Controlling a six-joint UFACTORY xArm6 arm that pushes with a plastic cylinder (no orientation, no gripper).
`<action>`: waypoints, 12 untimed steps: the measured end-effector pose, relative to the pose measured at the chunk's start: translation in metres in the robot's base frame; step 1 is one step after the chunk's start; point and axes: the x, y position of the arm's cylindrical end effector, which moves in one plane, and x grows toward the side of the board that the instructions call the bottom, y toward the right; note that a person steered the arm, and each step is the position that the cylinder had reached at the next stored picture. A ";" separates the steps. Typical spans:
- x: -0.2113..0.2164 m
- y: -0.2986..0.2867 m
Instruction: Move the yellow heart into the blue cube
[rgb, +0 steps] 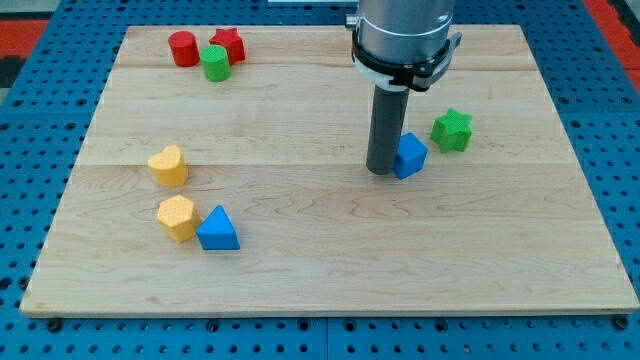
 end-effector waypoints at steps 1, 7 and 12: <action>-0.002 0.028; -0.016 -0.270; 0.015 -0.100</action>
